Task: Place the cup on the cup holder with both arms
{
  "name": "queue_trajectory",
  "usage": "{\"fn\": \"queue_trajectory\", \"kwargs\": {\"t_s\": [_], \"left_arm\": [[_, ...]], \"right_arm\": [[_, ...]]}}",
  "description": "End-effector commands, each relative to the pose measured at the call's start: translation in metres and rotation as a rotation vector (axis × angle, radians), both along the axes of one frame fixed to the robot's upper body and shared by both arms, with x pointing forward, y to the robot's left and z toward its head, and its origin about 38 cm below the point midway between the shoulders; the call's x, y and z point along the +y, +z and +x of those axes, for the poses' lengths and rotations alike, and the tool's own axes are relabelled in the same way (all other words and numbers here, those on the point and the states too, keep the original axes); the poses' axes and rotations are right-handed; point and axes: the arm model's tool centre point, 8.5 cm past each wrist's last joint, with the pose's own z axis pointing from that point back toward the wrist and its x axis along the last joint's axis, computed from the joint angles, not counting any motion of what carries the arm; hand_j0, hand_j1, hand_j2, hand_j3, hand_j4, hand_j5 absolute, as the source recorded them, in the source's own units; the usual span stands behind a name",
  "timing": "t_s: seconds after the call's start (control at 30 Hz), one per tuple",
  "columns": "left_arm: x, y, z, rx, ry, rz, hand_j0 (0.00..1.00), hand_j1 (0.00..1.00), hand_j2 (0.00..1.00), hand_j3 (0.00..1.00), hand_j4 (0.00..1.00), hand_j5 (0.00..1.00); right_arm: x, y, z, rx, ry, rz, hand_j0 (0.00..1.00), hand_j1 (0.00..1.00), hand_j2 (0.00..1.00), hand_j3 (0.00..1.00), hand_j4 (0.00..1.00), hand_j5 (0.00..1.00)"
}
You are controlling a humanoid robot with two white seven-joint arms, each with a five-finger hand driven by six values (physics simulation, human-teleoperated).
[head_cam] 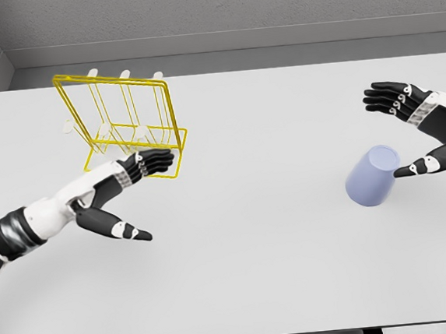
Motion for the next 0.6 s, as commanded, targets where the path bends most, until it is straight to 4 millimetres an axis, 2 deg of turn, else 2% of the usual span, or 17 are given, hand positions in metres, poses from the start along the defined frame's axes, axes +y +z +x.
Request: {"fn": "queue_trajectory", "kwargs": {"t_s": [0.0,0.07,0.1,0.2,0.3,0.37,0.43,0.47,0.57], "left_arm": [[-0.002,-0.006,0.002,0.032,0.008,0.032,1.0,1.0,1.0,1.0,1.0,1.0],[-0.032,-0.02,0.008,0.175,0.018,-0.008,1.0,1.0,1.0,1.0,1.0,1.0],[-0.033,-0.021,0.008,0.196,0.018,-0.005,1.0,1.0,1.0,1.0,1.0,1.0],[-0.039,-0.024,0.005,0.206,0.005,-0.023,1.0,1.0,1.0,1.0,1.0,1.0],[-0.041,-0.023,0.005,0.188,-0.002,-0.04,1.0,1.0,1.0,1.0,1.0,1.0],[-0.053,-0.023,-0.001,0.102,-0.023,-0.084,1.0,1.0,1.0,1.0,1.0,1.0],[-0.054,-0.022,0.0,0.092,-0.012,-0.088,1.0,1.0,1.0,1.0,1.0,1.0],[-0.053,-0.022,0.001,0.096,-0.007,-0.086,1.0,1.0,1.0,1.0,1.0,1.0],[-0.052,-0.024,0.001,0.105,0.015,-0.085,1.0,1.0,1.0,1.0,1.0,1.0]], "right_arm": [[-0.003,0.0,0.001,0.002,-0.01,0.002,1.0,1.0,1.0,1.0,1.0,1.0],[-0.007,-0.003,0.003,0.007,-0.026,-0.002,1.0,1.0,1.0,1.0,1.0,1.0],[-0.007,-0.007,0.004,0.009,-0.032,-0.001,1.0,1.0,1.0,1.0,1.0,1.0],[-0.028,-0.02,0.011,0.015,-0.089,-0.073,1.0,1.0,1.0,1.0,1.0,1.0],[-0.03,-0.023,0.011,0.019,-0.098,-0.076,1.0,1.0,1.0,1.0,1.0,1.0],[-0.033,-0.027,0.01,0.028,-0.107,-0.077,1.0,1.0,1.0,1.0,1.0,1.0],[-0.038,-0.043,0.013,0.054,-0.144,-0.066,1.0,1.0,1.0,1.0,1.0,1.0],[-0.045,-0.063,0.007,0.098,-0.172,-0.068,1.0,1.0,1.0,1.0,1.0,1.0],[-0.057,-0.088,0.0,0.153,-0.223,-0.068,1.0,1.0,1.0,1.0,1.0,1.0]]}}
